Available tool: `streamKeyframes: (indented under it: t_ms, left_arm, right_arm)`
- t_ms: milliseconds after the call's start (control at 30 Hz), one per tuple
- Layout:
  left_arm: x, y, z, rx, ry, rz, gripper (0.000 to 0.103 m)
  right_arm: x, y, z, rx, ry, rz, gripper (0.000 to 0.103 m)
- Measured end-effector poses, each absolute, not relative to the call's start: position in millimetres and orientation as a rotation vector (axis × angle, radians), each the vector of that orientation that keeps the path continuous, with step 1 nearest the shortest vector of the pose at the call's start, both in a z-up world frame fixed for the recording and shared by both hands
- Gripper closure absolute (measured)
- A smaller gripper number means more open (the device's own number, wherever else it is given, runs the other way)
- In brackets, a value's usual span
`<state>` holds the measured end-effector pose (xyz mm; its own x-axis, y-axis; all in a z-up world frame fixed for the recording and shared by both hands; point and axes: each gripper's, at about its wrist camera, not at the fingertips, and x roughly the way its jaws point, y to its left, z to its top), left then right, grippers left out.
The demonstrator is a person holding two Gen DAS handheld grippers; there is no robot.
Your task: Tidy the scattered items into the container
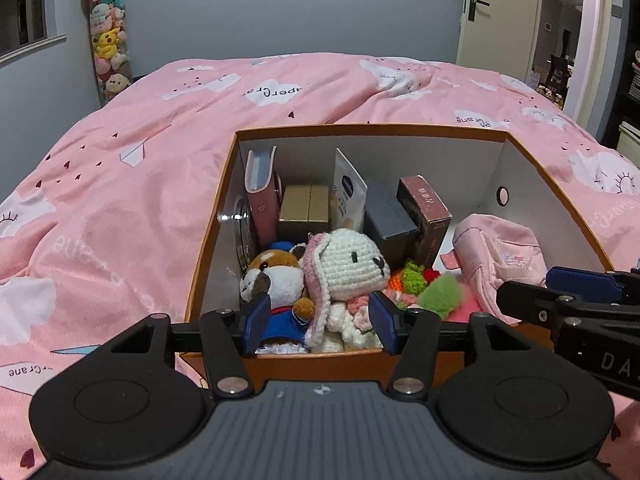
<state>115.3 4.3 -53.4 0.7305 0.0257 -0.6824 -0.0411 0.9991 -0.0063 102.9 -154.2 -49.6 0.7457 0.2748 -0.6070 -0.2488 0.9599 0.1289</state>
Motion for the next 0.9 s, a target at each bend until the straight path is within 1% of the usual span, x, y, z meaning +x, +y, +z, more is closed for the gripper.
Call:
streamKeyframes:
  t_ms: [233,600,700,900]
  left_arm:
    - [116.3,6.0,-53.9,-0.028,0.763,0.058,0.031]
    - [116.9,6.0,-54.5,-0.029,0.775,0.071,0.027]
    - [117.8,6.0,-54.8,-0.025,0.778,0.088,0.022]
    - [118.0,7.3,-55.4,-0.033,0.782,0.09,0.021]
  right_arm:
    - [102.5,-153.1,-52.3,0.033,0.661,0.283,0.049]
    - [102.8,-151.8,-56.3,0.023,0.649,0.285,0.049]
    - [103.4,-151.7,-56.7,0.025,0.65,0.287,0.049]
    - [104.2,-151.6,-57.2,0.027,0.653,0.288,0.048]
